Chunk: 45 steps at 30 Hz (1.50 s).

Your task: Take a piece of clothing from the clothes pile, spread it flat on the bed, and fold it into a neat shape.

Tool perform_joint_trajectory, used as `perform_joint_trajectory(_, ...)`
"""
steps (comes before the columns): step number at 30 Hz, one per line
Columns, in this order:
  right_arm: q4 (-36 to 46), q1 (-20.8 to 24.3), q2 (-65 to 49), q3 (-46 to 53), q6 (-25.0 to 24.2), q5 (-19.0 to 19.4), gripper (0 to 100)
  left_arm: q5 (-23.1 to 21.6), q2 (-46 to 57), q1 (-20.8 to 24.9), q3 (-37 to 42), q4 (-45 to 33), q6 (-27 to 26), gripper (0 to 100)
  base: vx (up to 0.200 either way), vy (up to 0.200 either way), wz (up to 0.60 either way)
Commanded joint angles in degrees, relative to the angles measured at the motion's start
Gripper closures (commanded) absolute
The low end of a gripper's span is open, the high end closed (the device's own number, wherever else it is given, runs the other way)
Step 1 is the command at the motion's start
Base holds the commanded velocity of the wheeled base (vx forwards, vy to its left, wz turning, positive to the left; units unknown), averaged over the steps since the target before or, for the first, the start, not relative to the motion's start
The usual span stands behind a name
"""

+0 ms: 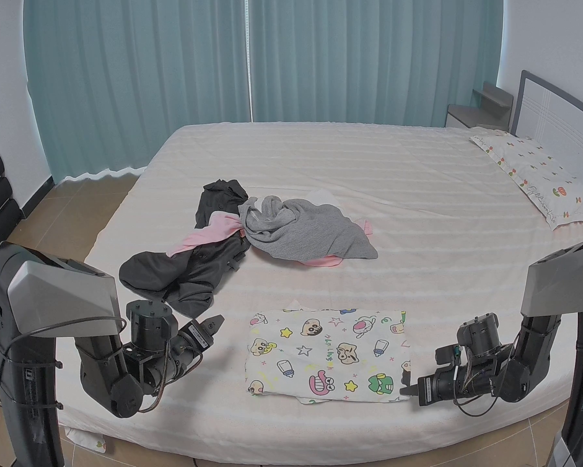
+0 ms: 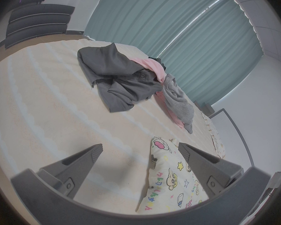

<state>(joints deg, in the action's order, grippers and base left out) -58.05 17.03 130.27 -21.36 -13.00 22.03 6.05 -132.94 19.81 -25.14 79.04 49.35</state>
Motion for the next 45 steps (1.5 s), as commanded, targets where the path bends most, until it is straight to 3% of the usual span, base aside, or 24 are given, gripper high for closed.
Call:
perform_joint_trajectory(1, -0.13, -0.68, -0.28, -2.02, -0.10, -0.06, 100, 0.02, -3.73, -0.03, 0.35, 1.99, 0.05, 0, 0.000, 0.000, 0.00)
perform_joint_trajectory(9, -0.04, -1.12, -2.83, 0.09, 1.04, -0.23, 100, -0.16, -5.14, 0.05, 0.70, 4.01, 0.13, 0, 0.000, 0.000, 0.00)
perform_joint_trajectory(12, 1.01, -4.02, -9.33, 2.02, 2.45, -0.23, 100, -0.16, -5.31, -0.03, 0.70, 4.01, 0.22, 0, 0.000, 0.000, 0.00)
perform_joint_trajectory(16, 7.51, -5.60, -13.73, 1.67, 3.94, 1.17, 100, -0.16, -5.49, 0.05, 0.62, 4.10, 0.22, 0, 0.000, 0.000, 0.00)
perform_joint_trajectory(23, 9.89, -2.26, -4.15, -2.72, 5.35, 1.09, 100, -0.07, -5.58, 0.05, 0.62, 4.10, 0.13, 0, 0.000, 0.000, 0.00)
perform_joint_trajectory(24, 9.71, -1.83, -3.27, -2.90, 5.35, 1.00, 0, -0.07, -5.67, 0.05, 0.62, 4.10, 0.13, 0, 0.000, 0.000, 0.00)
perform_joint_trajectory(34, 9.54, -1.91, -3.27, -2.90, 5.44, -2.17, 0, 0.02, -5.84, 0.14, 0.26, 4.10, 0.13, 0, 0.000, 0.000, 0.00)
perform_joint_trajectory(38, 8.31, -5.87, -7.40, -7.21, 3.24, -1.81, 0, 0.02, -5.84, 0.14, 0.26, 4.10, 0.13, 0, 0.000, 0.000, 0.00)
perform_joint_trajectory(41, 8.39, -6.13, -5.73, -14.85, -6.52, -1.73, 0, 0.02, -5.84, 0.23, 0.26, 4.10, 0.13, 0, 0.000, 0.000, 0.00)
perform_joint_trajectory(42, 8.39, -6.13, -5.73, -14.85, -6.52, -1.73, 0, 0.02, -5.84, 0.23, 0.26, 4.10, 0.13, 0, 0.000, 0.000, 0.00)
perform_joint_trajectory(43, 8.83, -5.78, -1.95, -21.88, -17.68, -1.81, 0, 0.11, -5.93, 0.32, 0.44, 4.10, 0.13, 0, 0.000, 0.000, 0.00)
perform_joint_trajectory(45, 9.10, -5.43, 3.50, -27.16, -21.63, -2.25, 0, 0.19, -5.93, 0.41, 0.62, 4.10, 0.13, 0, 0.000, 0.000, 0.00)
